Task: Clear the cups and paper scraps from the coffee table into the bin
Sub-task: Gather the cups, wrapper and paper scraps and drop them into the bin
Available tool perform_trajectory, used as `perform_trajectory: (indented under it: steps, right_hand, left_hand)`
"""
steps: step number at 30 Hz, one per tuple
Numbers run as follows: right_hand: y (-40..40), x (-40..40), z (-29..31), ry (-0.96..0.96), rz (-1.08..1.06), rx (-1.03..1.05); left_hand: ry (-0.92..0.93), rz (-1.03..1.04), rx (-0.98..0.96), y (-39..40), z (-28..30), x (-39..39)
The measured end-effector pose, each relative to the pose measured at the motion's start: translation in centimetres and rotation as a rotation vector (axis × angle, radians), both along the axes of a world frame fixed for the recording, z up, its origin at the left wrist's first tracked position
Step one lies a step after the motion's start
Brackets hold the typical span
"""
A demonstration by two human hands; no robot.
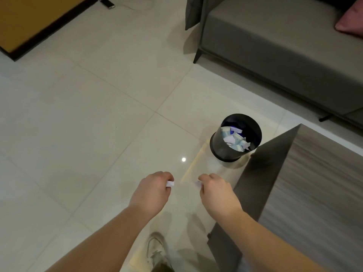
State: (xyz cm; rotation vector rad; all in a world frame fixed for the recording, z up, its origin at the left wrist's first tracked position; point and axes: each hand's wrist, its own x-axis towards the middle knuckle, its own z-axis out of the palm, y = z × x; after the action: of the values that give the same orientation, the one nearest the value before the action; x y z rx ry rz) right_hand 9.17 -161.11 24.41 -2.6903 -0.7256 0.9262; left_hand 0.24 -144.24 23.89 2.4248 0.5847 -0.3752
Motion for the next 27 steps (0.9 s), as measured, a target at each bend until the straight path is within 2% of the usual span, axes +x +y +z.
perform_trajectory:
  steps: [5,11,22,27]
  right_hand:
    - [2.9,2.1,0.1,-0.009,-0.054,-0.026]
    - [4.5,6.4,-0.2,-0.032,-0.168,0.007]
    - [0.5,17.5,-1.2,0.141,-0.46,0.004]
    - [-1.6,21.1,-1.2,0.136,-0.56,-0.001]
  left_hand:
    - [0.03,-0.055,0.003,4.7,0.1,2.4]
    - [0.008,-0.168,0.037,6.9,0.3,8.2]
    - [-0.026,-0.372,-0.006,3.2,-0.6,25.0]
    - [-0.017,-0.493,-0.066,0.4,-0.6,31.3]
